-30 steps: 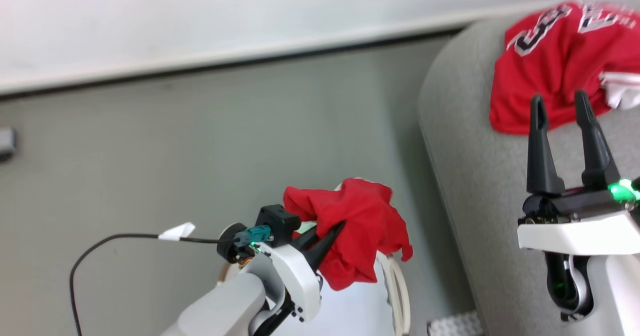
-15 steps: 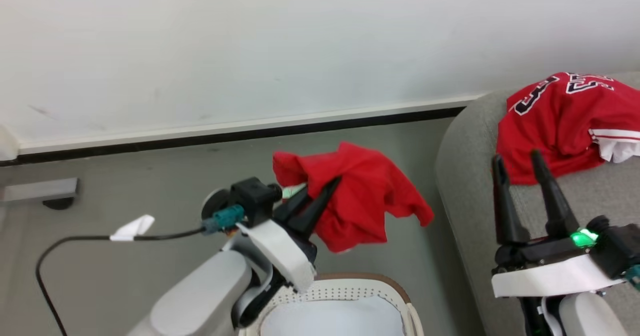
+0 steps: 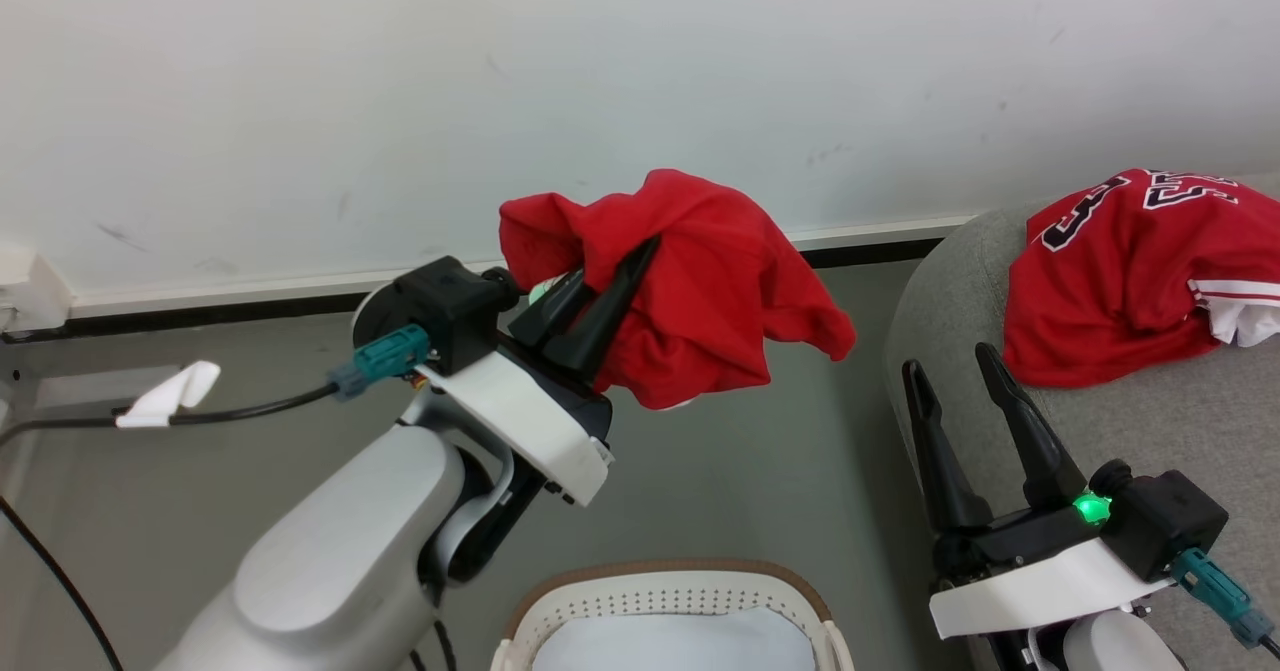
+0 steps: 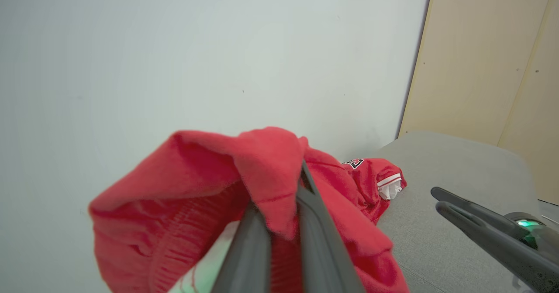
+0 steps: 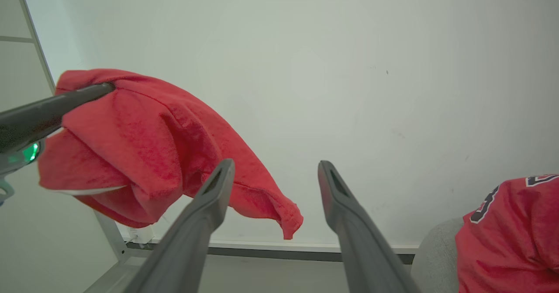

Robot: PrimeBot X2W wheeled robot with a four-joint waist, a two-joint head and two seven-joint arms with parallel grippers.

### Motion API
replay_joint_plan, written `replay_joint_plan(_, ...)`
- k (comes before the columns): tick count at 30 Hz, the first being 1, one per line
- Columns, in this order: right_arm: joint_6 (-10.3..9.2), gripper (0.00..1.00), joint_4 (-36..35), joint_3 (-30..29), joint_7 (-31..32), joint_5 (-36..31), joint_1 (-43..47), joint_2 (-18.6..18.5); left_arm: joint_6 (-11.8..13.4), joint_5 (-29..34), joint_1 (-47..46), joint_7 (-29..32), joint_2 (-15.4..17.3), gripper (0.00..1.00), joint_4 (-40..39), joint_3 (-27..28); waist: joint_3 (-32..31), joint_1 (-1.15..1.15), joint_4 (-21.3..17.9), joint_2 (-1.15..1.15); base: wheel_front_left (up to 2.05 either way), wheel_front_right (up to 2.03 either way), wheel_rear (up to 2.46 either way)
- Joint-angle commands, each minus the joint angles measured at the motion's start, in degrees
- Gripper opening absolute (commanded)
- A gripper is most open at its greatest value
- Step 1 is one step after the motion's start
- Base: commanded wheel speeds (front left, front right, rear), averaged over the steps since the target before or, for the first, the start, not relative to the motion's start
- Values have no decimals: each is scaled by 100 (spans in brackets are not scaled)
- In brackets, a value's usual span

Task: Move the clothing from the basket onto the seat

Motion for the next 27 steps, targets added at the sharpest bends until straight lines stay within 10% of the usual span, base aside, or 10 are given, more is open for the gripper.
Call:
replay_joint_plan(1, -13, 100, 25, 9, -11, -25, -44, -35, 27, -100, 57, 0, 49, 0, -60, 34, 0, 1, -4, 0, 0, 0, 0)
replay_joint_plan(27, -13, 100, 1827, 1126, 309, -1691, -1202, -144, 54, -108, 452, 219, -258, 0, -451, -527, -214, 1, 438, 0, 0, 0, 0)
